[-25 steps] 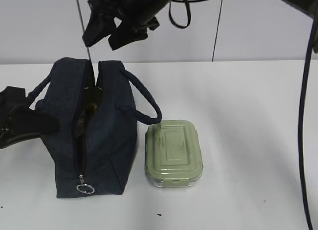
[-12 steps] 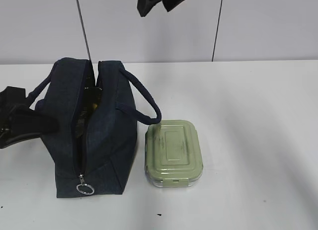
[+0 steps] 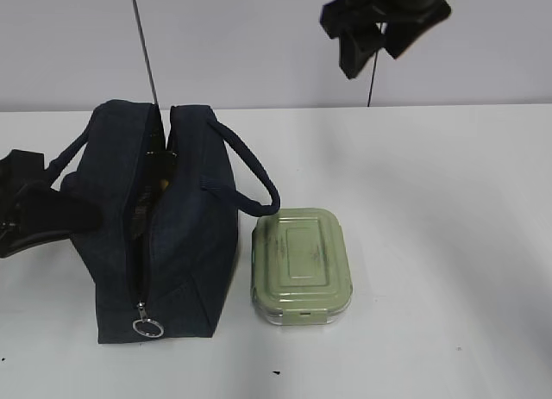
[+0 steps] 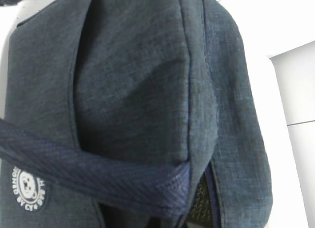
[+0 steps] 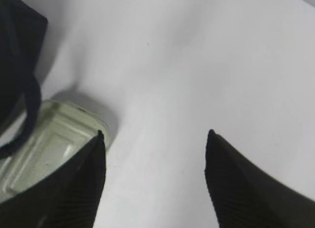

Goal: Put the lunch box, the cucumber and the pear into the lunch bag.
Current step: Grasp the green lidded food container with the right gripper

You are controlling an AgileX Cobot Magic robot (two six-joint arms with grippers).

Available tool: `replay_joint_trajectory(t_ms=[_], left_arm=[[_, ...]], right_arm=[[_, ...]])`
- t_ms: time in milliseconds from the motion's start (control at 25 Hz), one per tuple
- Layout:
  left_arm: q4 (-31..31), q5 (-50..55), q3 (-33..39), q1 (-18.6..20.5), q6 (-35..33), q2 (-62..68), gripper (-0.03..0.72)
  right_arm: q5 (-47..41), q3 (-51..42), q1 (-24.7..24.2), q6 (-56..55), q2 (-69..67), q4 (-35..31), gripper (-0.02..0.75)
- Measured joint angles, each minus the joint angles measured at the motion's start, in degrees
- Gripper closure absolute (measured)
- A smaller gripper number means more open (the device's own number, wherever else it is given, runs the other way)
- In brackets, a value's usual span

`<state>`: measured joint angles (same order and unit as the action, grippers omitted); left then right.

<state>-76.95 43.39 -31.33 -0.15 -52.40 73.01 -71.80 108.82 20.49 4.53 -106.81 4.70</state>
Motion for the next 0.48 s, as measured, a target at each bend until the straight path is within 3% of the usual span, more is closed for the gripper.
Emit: replay_joint_trajectory(t_ms=[200, 480], left_arm=[[0.0, 0.0, 0.0, 0.0, 0.0, 0.0, 0.706], [0.0, 0.0, 0.0, 0.0, 0.0, 0.0, 0.706]], right_arm=[[0.22, -8.08, -7.54, 1.27, 0.82, -2.41, 0.246], [0.7, -18.29, -17.36, 14.15, 0.82, -22.06, 0.247]])
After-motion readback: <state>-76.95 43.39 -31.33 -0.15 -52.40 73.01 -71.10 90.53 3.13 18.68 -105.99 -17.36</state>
